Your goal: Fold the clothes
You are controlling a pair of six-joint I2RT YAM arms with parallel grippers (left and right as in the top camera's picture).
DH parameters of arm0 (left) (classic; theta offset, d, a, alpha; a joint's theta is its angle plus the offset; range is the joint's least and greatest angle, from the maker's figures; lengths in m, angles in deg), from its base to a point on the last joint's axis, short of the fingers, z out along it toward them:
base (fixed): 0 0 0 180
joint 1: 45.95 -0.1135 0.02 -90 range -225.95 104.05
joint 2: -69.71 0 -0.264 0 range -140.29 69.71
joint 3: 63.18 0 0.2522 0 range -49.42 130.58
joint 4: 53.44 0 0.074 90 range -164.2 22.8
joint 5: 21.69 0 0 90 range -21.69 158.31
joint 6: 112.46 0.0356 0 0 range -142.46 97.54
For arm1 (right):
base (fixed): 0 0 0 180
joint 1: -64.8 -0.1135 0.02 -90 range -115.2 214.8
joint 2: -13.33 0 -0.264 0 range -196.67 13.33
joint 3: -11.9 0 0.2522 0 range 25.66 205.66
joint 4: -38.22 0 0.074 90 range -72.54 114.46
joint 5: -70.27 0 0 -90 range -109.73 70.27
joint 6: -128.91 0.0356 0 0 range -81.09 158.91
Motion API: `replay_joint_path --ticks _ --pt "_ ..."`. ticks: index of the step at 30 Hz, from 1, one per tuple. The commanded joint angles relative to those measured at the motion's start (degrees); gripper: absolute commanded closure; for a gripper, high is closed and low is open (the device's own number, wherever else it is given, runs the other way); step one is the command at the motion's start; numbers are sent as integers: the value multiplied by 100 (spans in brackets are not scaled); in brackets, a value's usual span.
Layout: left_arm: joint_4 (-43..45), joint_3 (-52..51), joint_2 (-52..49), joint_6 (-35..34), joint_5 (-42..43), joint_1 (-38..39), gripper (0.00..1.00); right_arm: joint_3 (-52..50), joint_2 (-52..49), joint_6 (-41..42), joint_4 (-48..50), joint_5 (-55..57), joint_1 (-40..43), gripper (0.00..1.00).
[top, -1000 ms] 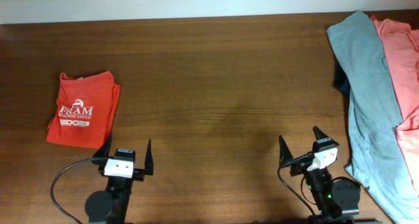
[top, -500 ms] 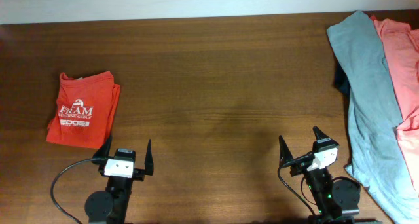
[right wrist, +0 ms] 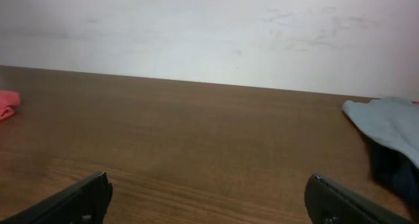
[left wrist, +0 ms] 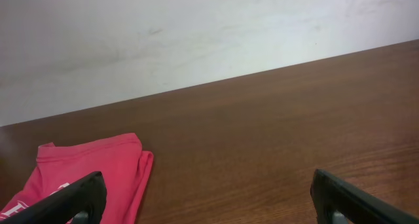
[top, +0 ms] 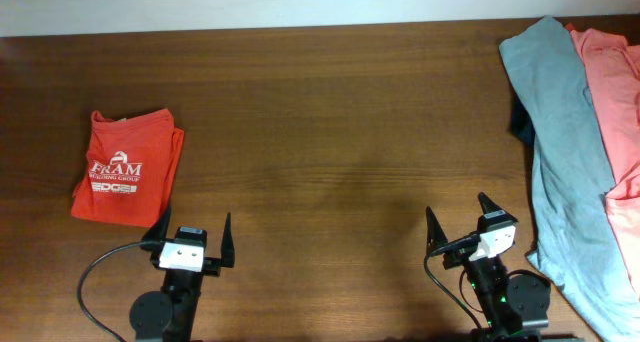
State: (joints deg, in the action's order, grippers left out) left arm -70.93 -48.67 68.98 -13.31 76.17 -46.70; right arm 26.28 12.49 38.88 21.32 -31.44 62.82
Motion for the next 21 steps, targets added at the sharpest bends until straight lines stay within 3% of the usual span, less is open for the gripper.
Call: replay_joint_path --ticks 1,14,21 --pt "-22 -22 39 -70 -24 22 1 -31 48 4 -28 13 -42 1" --pt "-22 -22 39 -142 -22 22 1 31 37 243 -111 35 -33 1" --pt "-179 431 17 -1032 -22 22 1 1014 -210 240 -1287 396 -24 1"
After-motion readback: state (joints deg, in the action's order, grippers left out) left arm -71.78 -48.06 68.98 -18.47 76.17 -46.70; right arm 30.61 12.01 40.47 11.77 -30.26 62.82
